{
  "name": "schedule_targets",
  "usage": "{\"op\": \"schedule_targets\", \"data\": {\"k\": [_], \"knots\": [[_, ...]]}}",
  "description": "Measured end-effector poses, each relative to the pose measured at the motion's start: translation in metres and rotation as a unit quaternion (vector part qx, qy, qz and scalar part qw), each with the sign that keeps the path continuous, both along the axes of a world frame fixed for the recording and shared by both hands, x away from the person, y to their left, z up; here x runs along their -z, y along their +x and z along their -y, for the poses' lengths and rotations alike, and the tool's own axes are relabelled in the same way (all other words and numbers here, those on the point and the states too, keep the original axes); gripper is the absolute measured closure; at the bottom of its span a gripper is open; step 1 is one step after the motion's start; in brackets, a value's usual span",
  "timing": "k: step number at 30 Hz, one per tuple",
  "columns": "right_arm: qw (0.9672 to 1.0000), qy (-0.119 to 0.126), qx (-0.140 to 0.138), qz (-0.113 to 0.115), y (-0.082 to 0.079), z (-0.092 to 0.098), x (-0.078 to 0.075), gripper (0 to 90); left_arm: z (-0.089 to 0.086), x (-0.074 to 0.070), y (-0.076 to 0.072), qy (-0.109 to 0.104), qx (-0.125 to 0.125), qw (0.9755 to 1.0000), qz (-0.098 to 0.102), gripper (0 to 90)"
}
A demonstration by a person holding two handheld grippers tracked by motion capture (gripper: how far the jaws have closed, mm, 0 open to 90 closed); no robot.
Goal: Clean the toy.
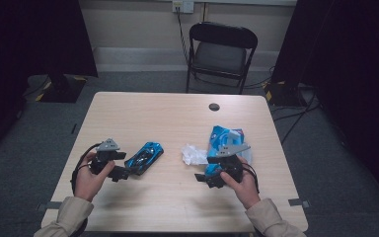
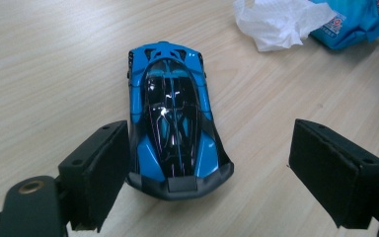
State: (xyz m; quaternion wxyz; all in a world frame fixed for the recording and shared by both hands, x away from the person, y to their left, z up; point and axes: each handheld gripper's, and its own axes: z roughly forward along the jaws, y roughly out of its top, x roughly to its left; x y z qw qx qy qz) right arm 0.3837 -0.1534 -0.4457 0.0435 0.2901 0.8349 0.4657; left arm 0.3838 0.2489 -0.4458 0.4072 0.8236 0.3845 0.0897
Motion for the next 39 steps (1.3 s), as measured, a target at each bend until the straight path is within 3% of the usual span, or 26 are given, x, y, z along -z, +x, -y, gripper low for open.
{"op": "schedule_targets", "data": {"k": [6,9,11,28,39], "knots": [[0.9999,-0.001,-0.01,-0.008,-0.01,0.007,0.009,14.6,-0.005,0.005,-0.009,0.003,-0.001,1.0,-0.001,15.9],[0.9999,-0.002,-0.01,-0.007,-0.014,0.01,0.012,14.6,-0.008,0.009,-0.012,-0.007,0.001,1.0,-0.006,15.9],[0.9999,-0.005,-0.011,-0.008,-0.017,0.012,0.013,14.6,-0.01,0.012,-0.014,0.003,-0.001,1.0,-0.005,15.9],[0.9982,-0.026,-0.053,-0.016,-0.042,0.024,0.029,14.6,-0.024,0.025,-0.026,0.017,-0.004,0.9998,-0.011,15.9],[0.9977,-0.041,-0.051,-0.019,-0.049,0.035,0.044,14.6,-0.027,0.037,-0.033,0.033,-0.002,0.9994,-0.012,15.9]]}}
